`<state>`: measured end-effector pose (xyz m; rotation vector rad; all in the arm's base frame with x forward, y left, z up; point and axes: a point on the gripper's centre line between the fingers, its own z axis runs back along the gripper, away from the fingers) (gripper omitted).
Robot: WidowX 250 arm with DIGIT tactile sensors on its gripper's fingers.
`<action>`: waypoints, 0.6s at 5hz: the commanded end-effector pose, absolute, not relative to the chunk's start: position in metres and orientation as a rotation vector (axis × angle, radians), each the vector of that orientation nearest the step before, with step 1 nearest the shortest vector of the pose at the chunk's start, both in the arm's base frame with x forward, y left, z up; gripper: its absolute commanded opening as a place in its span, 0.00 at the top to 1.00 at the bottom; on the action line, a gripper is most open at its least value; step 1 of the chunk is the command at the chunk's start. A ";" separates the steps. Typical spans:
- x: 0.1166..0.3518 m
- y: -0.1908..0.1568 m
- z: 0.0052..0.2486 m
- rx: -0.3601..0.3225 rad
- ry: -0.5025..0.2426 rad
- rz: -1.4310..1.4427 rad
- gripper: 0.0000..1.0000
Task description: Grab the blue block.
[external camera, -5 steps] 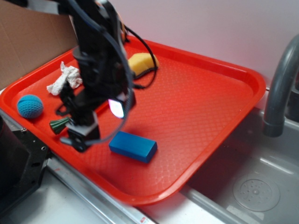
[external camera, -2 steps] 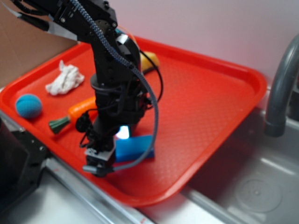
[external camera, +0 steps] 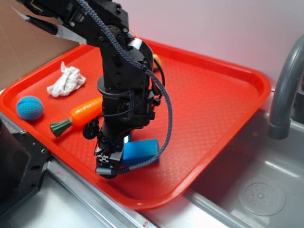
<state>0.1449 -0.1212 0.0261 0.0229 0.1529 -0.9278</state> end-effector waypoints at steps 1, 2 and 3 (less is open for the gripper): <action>0.166 -0.121 0.042 -0.047 -0.017 -0.831 0.00; 0.181 -0.127 0.047 -0.047 -0.055 -0.799 0.00; 0.185 -0.135 0.037 -0.062 -0.027 -0.865 0.00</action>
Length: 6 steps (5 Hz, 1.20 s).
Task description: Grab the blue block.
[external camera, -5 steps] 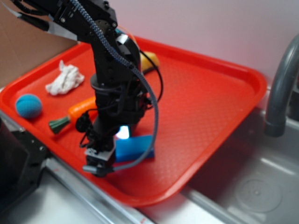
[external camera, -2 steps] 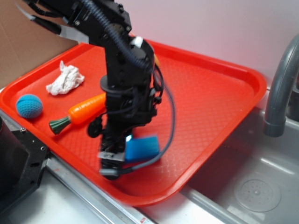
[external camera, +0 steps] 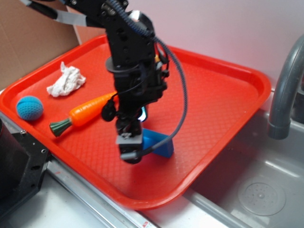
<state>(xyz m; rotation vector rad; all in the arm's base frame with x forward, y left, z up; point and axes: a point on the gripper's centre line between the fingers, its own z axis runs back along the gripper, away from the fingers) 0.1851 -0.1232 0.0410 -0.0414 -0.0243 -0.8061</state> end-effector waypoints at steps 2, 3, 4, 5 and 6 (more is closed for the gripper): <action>0.159 -0.146 0.036 -0.118 0.012 -1.306 0.00; 0.173 -0.140 0.037 -0.080 0.024 -1.258 0.00; 0.168 -0.142 0.031 -0.056 0.061 -1.203 0.00; 0.168 -0.140 0.026 -0.036 0.085 -1.209 0.45; 0.164 -0.138 0.024 -0.036 0.081 -1.199 1.00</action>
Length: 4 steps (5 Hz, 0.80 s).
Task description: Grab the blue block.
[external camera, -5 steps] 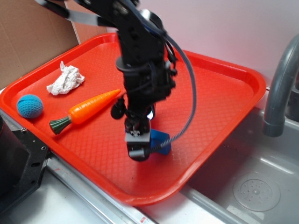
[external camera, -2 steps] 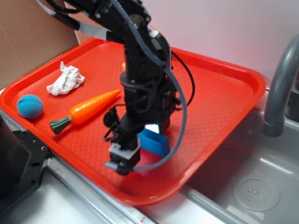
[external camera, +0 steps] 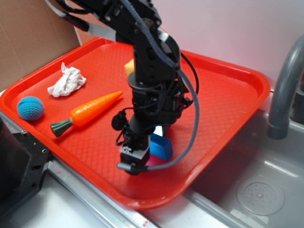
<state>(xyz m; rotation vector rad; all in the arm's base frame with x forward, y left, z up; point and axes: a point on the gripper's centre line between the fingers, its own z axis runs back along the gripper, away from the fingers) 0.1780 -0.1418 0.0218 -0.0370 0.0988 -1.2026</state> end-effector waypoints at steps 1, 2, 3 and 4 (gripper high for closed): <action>0.169 -0.135 0.026 -0.031 0.082 -1.167 1.00; 0.183 -0.124 0.061 0.022 0.057 -0.970 1.00; 0.170 -0.118 0.112 0.086 0.004 -0.716 1.00; 0.158 -0.100 0.161 0.077 -0.056 -0.464 1.00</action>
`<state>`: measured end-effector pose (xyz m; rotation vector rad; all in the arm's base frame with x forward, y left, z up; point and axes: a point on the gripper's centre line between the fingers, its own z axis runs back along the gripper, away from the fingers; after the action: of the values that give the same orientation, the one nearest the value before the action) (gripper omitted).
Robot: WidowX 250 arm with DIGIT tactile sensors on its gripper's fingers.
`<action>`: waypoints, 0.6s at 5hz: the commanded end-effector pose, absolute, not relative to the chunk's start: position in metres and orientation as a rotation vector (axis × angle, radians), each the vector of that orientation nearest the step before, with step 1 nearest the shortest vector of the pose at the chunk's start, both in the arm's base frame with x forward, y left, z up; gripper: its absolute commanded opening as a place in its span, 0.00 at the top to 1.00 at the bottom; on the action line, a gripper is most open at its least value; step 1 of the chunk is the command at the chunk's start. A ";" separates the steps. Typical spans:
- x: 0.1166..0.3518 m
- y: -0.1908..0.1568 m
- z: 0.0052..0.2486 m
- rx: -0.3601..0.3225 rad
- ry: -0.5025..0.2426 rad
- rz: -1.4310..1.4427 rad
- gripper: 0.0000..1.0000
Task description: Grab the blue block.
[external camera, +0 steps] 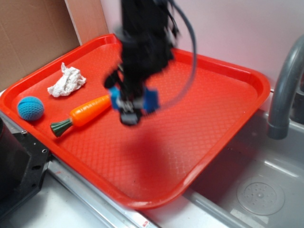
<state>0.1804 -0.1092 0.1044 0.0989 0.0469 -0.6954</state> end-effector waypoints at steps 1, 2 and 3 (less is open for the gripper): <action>0.159 -0.073 0.170 0.036 -0.072 -0.213 1.00; 0.168 -0.060 0.167 0.012 -0.031 0.038 1.00; 0.181 -0.034 0.169 -0.001 -0.017 0.288 1.00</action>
<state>0.1916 -0.0133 0.1607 0.0154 0.0202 0.2791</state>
